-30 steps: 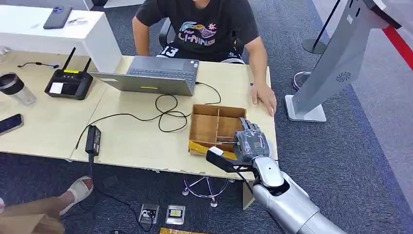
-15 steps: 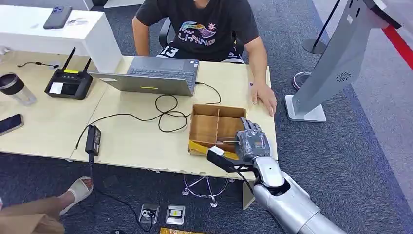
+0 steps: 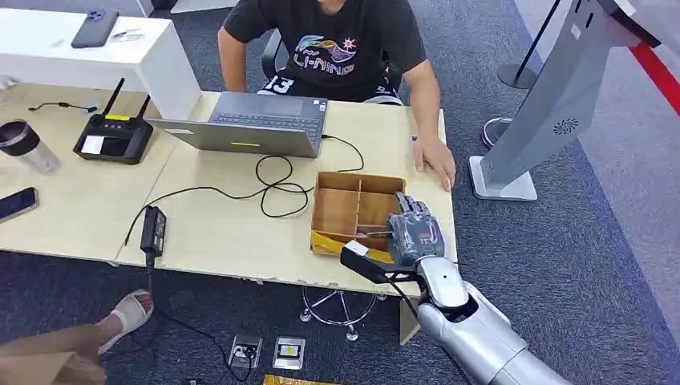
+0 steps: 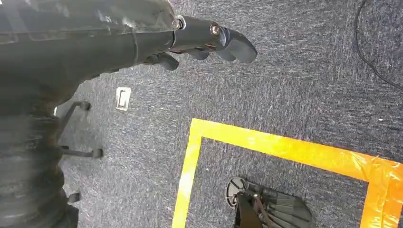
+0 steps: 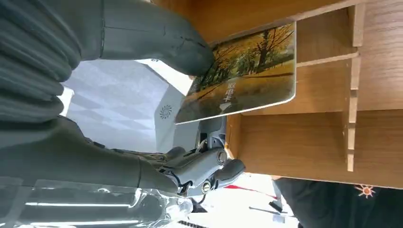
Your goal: Pass the card to the sensor for recognition and then transmit it.
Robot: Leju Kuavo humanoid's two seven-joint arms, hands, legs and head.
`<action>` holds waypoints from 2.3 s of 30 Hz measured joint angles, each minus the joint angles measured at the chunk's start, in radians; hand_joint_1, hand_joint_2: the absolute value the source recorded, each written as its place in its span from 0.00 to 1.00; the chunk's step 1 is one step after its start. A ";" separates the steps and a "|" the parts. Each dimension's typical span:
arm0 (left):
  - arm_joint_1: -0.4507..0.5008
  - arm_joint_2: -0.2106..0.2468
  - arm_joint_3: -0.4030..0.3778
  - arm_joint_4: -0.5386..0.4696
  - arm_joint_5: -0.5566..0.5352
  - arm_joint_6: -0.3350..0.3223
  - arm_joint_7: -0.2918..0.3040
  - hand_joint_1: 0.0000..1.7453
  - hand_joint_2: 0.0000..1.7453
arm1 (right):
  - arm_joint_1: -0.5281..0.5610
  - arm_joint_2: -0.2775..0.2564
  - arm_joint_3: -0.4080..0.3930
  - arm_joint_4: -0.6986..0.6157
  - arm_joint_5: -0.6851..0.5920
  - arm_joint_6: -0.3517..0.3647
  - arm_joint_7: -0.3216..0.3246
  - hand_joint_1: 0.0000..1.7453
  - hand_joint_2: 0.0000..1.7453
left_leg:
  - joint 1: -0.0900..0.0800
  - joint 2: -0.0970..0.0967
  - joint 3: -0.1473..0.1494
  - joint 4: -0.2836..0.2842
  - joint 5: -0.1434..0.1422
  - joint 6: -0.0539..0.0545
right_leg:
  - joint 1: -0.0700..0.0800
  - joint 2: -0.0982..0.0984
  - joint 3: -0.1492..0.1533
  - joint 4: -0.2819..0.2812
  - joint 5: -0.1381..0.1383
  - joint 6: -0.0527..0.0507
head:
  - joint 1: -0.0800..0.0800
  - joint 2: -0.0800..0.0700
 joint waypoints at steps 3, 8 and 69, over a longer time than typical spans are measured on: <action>0.000 0.000 0.000 0.000 0.000 0.000 0.000 0.00 1.00 | 0.000 0.000 -0.002 -0.015 0.005 0.000 -0.001 1.00 1.00 | 0.000 0.000 0.000 0.000 0.000 0.000 | 0.000 0.000 0.000 0.000 0.000 0.000 | 0.000 0.000; 0.000 0.000 0.000 0.000 0.000 0.002 0.000 0.00 1.00 | 0.000 -0.002 -0.018 -0.083 0.027 0.014 0.008 1.00 1.00 | 0.000 0.000 0.000 0.000 0.000 0.000 | 0.000 0.000 0.000 0.000 0.000 0.000 | 0.000 0.000; 0.000 -0.013 -0.016 0.000 0.105 0.091 0.047 0.00 1.00 | -0.437 0.370 0.018 0.387 0.294 -0.068 0.114 0.00 1.00 | 0.000 0.000 -0.001 0.000 0.001 0.000 | 0.000 0.000 -0.001 0.001 0.000 0.000 | 0.000 0.000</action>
